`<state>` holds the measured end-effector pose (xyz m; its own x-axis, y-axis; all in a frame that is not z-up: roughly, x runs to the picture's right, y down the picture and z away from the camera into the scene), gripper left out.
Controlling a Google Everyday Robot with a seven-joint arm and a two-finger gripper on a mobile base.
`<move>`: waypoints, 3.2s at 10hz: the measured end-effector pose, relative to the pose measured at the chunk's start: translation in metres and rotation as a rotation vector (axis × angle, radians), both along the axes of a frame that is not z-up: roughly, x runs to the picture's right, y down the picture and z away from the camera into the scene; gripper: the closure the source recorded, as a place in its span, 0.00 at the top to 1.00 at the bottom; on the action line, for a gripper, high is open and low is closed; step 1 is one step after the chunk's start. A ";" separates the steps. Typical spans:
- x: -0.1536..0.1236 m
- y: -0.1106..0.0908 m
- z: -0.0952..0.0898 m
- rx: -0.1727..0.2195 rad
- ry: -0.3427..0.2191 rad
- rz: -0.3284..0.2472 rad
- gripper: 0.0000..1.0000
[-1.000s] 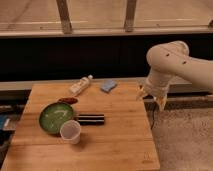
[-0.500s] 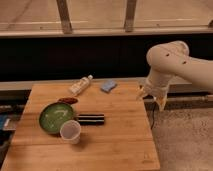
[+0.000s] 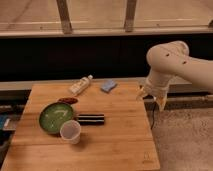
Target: Wipe the white sponge on the table
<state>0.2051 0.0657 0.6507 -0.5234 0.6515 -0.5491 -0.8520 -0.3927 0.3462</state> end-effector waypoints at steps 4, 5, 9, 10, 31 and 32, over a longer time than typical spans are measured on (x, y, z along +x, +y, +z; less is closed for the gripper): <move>-0.010 -0.013 0.000 0.022 -0.074 -0.028 0.65; -0.022 -0.021 0.003 0.030 -0.091 -0.037 0.65; -0.070 -0.050 0.029 0.040 -0.122 -0.098 0.65; -0.071 -0.055 0.033 0.049 -0.120 -0.113 0.65; -0.161 -0.104 0.169 0.221 -0.363 -0.411 0.65; -0.163 -0.108 0.184 0.218 -0.370 -0.418 0.65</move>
